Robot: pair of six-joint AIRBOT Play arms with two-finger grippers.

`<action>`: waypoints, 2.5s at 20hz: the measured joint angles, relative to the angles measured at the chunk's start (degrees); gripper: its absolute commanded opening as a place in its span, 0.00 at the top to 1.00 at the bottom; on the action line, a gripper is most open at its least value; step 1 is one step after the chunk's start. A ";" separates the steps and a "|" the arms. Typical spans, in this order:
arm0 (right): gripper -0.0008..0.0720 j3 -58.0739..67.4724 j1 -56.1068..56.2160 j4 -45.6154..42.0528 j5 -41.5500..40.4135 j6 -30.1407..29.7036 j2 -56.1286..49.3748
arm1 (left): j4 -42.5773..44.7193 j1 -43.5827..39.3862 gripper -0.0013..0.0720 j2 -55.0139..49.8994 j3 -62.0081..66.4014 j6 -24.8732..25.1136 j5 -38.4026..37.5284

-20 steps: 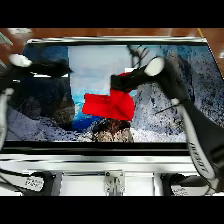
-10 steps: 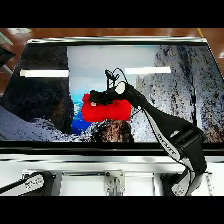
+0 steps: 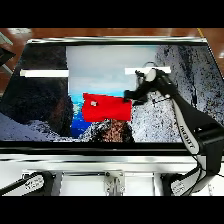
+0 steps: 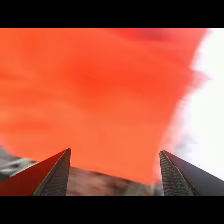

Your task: Fold the shirts.

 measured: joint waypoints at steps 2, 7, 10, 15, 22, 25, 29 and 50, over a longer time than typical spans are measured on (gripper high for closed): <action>0.06 -2.40 -2.75 0.81 -0.20 0.00 0.28 | -0.02 -0.50 0.94 0.00 0.00 0.00 -0.04; 0.06 -5.84 -4.52 10.19 -4.94 -4.87 -3.06 | -0.04 -2.10 0.94 0.02 0.00 0.00 -0.09; 0.15 -6.38 -4.72 18.80 -5.92 -9.68 -5.90 | -0.02 -2.62 0.94 0.02 0.00 -0.02 -0.02; 0.91 -6.64 -4.81 25.62 -6.23 -13.90 -7.87 | -0.04 -2.91 0.94 0.02 0.00 -0.17 0.00; 0.91 0.22 -8.83 29.33 -3.78 -23.82 -0.28 | -0.04 -3.15 0.94 0.02 0.00 -0.20 0.02; 0.91 8.20 -13.14 22.43 -2.84 -16.90 4.70 | -0.04 -3.56 0.94 0.02 -0.02 -0.20 -0.46; 0.91 15.32 -22.86 13.09 2.05 -10.69 7.96 | -0.04 -4.04 0.94 0.02 -0.02 -0.22 -4.00; 0.91 -11.67 -79.41 -10.78 9.62 -8.61 5.49 | -0.09 -20.68 0.94 0.00 -16.02 -3.69 -7.65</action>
